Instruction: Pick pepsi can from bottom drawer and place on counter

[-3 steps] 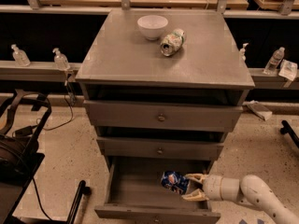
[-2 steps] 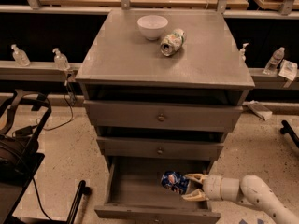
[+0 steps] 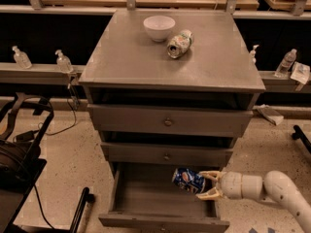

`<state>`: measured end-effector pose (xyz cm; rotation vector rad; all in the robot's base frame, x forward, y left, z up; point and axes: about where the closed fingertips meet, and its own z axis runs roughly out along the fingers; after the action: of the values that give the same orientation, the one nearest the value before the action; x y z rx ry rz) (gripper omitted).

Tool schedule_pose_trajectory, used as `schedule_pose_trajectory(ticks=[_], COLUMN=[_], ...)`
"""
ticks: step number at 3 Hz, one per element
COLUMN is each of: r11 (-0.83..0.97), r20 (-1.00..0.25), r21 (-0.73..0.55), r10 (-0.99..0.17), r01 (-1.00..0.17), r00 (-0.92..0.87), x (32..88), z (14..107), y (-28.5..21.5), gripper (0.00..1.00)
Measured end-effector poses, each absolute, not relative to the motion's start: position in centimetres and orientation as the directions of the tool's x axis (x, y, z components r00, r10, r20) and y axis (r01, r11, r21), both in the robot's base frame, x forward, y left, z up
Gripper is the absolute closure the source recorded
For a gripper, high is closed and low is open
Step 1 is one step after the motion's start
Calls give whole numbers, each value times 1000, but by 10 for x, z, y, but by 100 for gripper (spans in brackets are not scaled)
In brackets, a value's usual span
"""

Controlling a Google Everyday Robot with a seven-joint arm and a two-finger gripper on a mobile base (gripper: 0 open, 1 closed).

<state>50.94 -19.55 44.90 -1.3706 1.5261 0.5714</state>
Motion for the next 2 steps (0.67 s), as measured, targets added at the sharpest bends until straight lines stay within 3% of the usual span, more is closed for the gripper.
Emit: schedule_pose_trajectory(ticks=[2], r11=[155], r20=[-877], r21=[-266], r10=[-448], r01=[-951], r00=[172], x=[506], z=[524], y=[-200], gripper=[100])
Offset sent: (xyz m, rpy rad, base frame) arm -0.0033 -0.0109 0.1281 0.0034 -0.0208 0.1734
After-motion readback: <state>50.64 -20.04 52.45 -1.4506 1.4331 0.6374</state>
